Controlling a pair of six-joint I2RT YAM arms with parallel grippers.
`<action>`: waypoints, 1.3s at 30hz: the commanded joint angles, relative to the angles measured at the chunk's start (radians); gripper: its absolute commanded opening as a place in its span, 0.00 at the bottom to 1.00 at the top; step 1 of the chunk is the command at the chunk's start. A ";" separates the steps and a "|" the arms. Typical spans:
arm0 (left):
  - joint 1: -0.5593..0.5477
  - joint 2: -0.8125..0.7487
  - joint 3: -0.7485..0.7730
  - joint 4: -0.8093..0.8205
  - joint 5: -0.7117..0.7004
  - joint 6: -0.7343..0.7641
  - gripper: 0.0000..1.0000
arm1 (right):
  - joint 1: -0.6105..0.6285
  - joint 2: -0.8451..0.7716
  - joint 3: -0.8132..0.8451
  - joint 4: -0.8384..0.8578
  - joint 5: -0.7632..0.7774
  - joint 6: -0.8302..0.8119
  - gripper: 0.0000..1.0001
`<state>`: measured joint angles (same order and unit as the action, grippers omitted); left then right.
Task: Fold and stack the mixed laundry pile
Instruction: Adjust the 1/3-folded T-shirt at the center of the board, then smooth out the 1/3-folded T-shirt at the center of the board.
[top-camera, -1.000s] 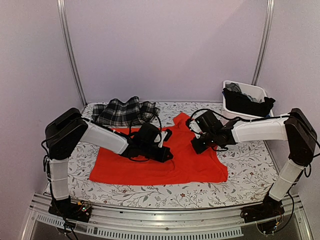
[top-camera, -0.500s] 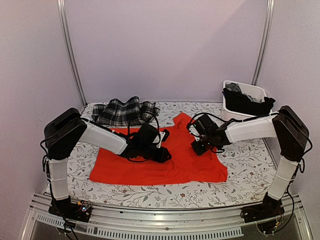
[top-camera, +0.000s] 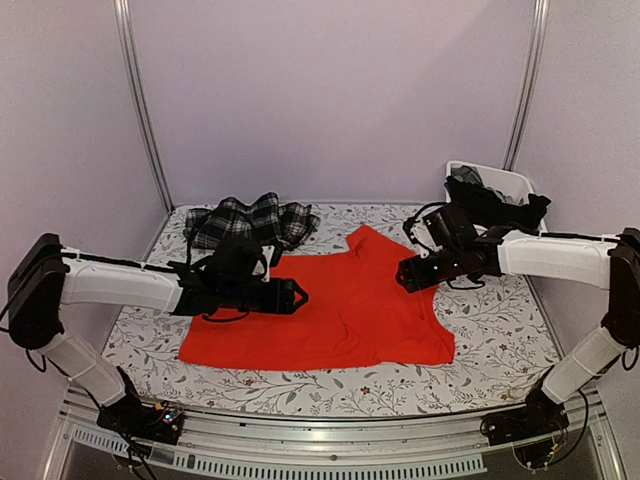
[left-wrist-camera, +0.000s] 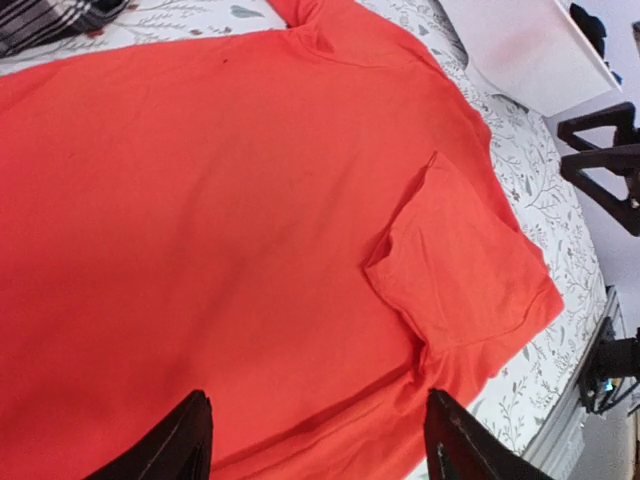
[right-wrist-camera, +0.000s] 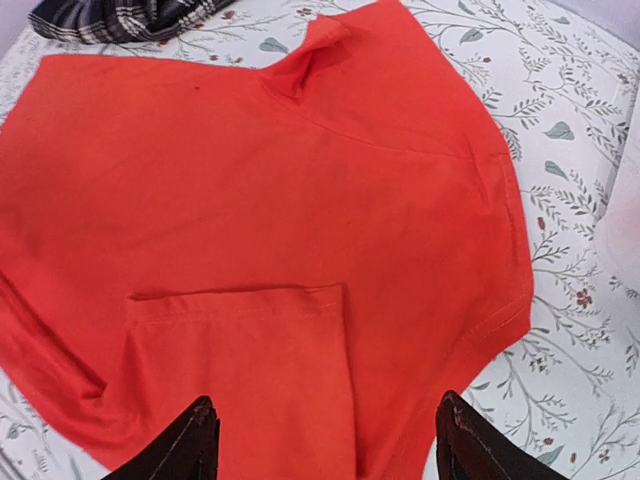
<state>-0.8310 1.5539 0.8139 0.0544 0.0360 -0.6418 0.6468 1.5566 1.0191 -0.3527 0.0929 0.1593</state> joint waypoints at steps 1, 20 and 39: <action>0.031 -0.148 -0.123 -0.179 -0.031 -0.161 0.74 | -0.004 -0.156 -0.134 -0.029 -0.334 0.166 0.73; 0.385 -0.474 -0.456 -0.570 -0.011 -0.503 0.90 | -0.119 -0.117 -0.483 0.069 -0.399 0.406 0.80; 0.391 -0.474 -0.131 -0.485 0.005 -0.066 1.00 | -0.173 -0.248 -0.110 0.039 -0.420 0.178 0.91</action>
<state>-0.4568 1.0378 0.6025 -0.5133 0.0624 -0.8772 0.5053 1.3033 0.7113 -0.3660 -0.3874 0.4393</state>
